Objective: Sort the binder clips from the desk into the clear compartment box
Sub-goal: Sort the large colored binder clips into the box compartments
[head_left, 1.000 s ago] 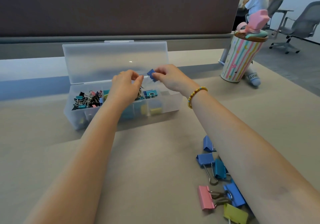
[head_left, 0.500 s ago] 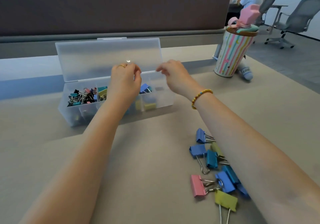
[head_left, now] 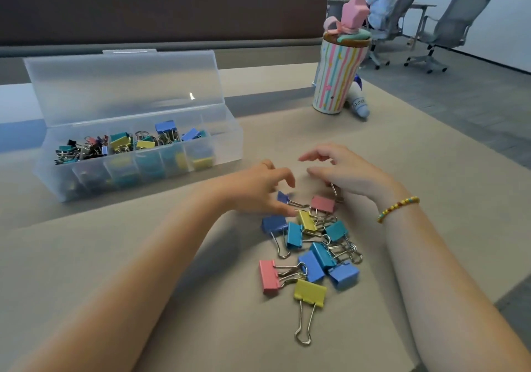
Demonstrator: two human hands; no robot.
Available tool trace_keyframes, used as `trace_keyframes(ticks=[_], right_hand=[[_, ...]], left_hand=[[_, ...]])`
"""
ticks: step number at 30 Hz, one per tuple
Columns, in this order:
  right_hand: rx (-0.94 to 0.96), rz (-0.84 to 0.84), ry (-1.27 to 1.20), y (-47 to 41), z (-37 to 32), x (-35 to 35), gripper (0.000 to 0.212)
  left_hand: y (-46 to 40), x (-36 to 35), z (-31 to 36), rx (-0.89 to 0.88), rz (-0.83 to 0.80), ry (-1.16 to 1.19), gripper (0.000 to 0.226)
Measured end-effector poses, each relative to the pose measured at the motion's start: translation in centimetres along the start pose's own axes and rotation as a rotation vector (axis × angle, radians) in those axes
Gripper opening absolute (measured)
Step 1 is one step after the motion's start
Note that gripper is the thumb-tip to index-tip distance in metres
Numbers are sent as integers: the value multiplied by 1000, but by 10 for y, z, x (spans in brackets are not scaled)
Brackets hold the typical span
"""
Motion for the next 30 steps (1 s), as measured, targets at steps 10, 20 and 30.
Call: trace_keyframes(ticks=[10,20,30], right_hand=[[-145,-408,339,14,19,-27,60],[-116,-19,234,-15,1,-14,51],[-22,-85,318,-17,-12,-23,38]], left_hand=[[2,20,-28,63,191,163,22],[15,41,-64,256,377,148,22],[14,36,-52,167,306,-77,36]])
Point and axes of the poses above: each hand's wrist, its own y-axis away from the middle knuckle, its own x-axis out of the back of the hand, z = x × y, the point moved 10 cm from there along -y, towards the middle knuckle, and after that the axes turned 11 degrees about -z, right-handed, at the moved point
